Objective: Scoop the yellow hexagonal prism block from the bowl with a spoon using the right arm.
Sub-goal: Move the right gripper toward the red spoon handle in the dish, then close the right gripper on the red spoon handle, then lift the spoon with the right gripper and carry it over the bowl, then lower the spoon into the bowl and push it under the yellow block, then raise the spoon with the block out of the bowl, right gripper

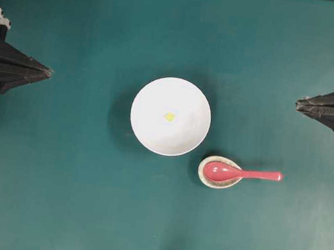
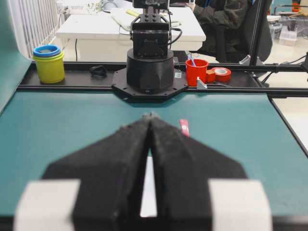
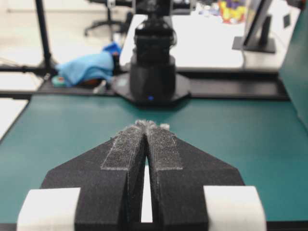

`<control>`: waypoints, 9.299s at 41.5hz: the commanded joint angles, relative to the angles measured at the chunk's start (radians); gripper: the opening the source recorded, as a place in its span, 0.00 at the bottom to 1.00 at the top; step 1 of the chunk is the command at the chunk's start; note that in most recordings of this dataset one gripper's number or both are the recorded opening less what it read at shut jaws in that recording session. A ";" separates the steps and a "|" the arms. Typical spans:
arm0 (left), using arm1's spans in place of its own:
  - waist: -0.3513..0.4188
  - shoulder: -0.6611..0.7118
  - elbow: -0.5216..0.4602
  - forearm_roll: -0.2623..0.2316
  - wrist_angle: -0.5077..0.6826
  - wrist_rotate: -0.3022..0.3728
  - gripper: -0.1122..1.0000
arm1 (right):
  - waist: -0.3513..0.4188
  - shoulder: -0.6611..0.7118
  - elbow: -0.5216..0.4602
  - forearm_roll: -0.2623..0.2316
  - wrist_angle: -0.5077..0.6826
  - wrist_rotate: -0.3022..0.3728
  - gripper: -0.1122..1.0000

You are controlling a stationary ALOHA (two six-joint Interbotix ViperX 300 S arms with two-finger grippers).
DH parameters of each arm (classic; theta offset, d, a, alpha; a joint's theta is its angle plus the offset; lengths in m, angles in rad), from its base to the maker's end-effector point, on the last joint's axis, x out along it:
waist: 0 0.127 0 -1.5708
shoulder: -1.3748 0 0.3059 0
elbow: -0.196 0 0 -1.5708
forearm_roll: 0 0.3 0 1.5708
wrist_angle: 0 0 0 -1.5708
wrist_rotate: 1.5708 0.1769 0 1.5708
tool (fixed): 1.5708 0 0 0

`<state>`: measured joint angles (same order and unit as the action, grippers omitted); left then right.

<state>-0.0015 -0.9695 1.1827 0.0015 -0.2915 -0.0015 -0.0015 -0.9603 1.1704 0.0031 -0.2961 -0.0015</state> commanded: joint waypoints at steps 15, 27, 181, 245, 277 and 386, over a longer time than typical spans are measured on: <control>0.006 0.014 -0.026 0.009 0.005 -0.003 0.10 | -0.005 0.003 -0.020 -0.003 0.026 -0.006 0.11; 0.006 0.014 -0.026 0.011 -0.037 -0.002 0.10 | -0.005 0.025 -0.014 -0.003 0.037 0.002 0.65; 0.006 0.020 -0.025 0.011 -0.041 0.005 0.10 | 0.479 0.960 0.173 0.425 -0.850 -0.018 0.31; 0.021 0.020 -0.023 0.011 0.026 0.011 0.10 | -0.169 0.801 -0.620 0.331 0.899 -0.236 0.31; 0.023 0.020 -0.023 0.011 0.026 0.011 0.10 | -0.167 0.950 -0.704 0.304 0.968 -0.235 0.31; 0.023 0.020 -0.021 0.011 0.041 0.011 0.10 | -0.041 0.764 -0.472 0.268 0.129 -0.258 0.31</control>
<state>0.0215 -0.9587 1.1827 0.0107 -0.2454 0.0092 -0.0568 -0.1411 0.6842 0.2915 -0.0951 -0.2577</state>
